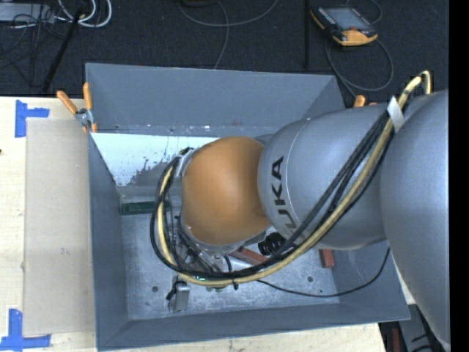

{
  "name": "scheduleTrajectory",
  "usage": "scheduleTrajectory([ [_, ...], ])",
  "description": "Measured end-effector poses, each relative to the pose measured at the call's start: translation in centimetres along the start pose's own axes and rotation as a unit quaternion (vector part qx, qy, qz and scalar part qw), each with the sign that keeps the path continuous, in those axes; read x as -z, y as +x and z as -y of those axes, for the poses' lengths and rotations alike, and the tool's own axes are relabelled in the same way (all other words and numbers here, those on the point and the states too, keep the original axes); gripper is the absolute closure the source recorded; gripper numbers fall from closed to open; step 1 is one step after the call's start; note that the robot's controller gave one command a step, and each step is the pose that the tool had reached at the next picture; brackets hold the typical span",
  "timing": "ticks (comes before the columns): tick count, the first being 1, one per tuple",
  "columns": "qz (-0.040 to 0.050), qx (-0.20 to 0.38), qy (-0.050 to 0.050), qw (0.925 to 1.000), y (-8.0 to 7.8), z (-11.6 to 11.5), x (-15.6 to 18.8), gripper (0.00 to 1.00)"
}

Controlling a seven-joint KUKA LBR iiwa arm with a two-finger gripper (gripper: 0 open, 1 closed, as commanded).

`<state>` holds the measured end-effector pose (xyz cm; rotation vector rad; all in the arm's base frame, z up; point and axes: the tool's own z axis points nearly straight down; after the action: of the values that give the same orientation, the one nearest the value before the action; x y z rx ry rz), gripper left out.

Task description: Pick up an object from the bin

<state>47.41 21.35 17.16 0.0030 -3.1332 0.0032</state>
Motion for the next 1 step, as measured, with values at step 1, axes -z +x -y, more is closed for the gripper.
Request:
scheduleTrajectory([
  [1, 0.0058, -0.055, 0.0, 0.9985, -3.06, 9.41, 3.34, 0.0],
])
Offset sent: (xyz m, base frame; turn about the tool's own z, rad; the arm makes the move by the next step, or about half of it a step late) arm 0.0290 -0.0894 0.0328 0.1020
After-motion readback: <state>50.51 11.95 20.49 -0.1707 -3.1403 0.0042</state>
